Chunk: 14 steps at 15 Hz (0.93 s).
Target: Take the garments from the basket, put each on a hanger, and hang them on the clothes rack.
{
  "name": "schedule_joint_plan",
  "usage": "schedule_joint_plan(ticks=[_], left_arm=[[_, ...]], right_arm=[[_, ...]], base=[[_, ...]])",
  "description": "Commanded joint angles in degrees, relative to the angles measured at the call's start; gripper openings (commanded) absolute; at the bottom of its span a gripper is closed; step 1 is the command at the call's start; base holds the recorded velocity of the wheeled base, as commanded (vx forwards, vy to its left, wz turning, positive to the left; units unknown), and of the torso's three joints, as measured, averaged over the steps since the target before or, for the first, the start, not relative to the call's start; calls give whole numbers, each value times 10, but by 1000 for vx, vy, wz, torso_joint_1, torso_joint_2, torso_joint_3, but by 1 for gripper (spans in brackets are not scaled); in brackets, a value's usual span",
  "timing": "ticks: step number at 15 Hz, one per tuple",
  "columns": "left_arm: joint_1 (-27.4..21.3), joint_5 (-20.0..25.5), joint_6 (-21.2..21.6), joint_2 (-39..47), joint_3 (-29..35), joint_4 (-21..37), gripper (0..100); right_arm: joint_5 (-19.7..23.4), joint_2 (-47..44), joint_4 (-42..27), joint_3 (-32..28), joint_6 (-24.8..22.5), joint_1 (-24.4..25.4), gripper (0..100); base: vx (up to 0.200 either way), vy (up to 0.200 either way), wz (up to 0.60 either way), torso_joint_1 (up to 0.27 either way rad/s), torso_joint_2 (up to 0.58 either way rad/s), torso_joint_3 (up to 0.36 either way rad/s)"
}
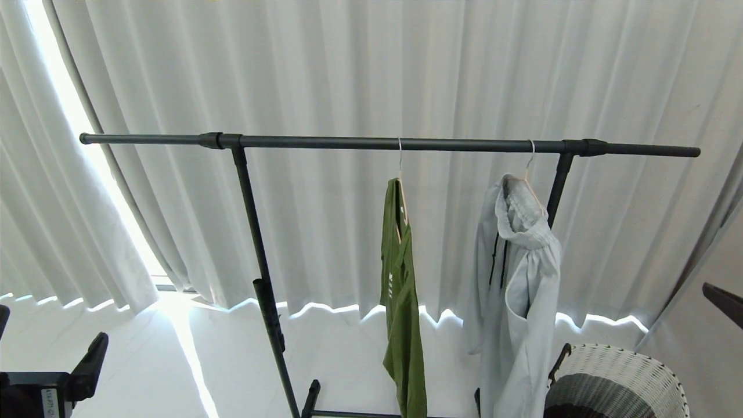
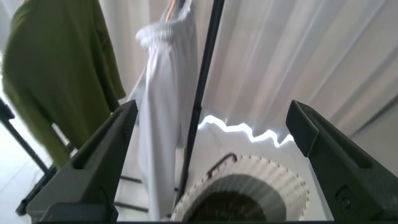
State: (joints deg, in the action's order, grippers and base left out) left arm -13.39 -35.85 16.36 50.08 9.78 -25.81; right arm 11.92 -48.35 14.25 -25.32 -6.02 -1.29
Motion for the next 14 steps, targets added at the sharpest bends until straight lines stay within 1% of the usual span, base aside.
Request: schedule_joint_plan(ticks=[1, 3, 4, 5, 6, 10, 11, 13, 14], left_arm=[[89, -1, -1, -18, -28, 0, 100], [174, 0, -6, -39, -57, 0, 100], [202, 1, -10, -58, -70, 0, 100], [219, 1, -12, -84, -85, 1, 100], [227, 0, -12, -114, -98, 2, 100], [234, 0, -12, -227, -98, 66, 100], [233, 0, -12, -271, -98, 83, 100], [233, 1, -12, -362, -98, 131, 100], [233, 1, -11, -388, -98, 146, 100]], right_arm=[[0, 19, 0, 18, 0, -1, 100], [-1, 33, 0, 33, 0, -1, 100], [-1, 40, -1, 38, 0, -1, 100], [-1, 46, -2, 42, 0, -2, 100], [-1, 51, -4, 44, 0, -3, 100], [-1, 69, -4, 55, -3, -9, 100], [-3, 77, -4, 62, -4, -15, 100], [-23, 93, -4, 79, -4, -19, 100], [-29, 99, -4, 84, -4, -19, 100]], base=[[-200, 0, 0, 2, 2, 2], [0, 0, 0, 0, 0, 0], [0, 0, 0, 0, 0, 0], [0, 0, 0, 0, 0, 0], [0, 0, 0, 0, 0, 0], [0, 0, 0, 0, 0, 0], [0, 0, 0, 0, 0, 0], [0, 0, 0, 0, 0, 0], [0, 0, 0, 0, 0, 0]])
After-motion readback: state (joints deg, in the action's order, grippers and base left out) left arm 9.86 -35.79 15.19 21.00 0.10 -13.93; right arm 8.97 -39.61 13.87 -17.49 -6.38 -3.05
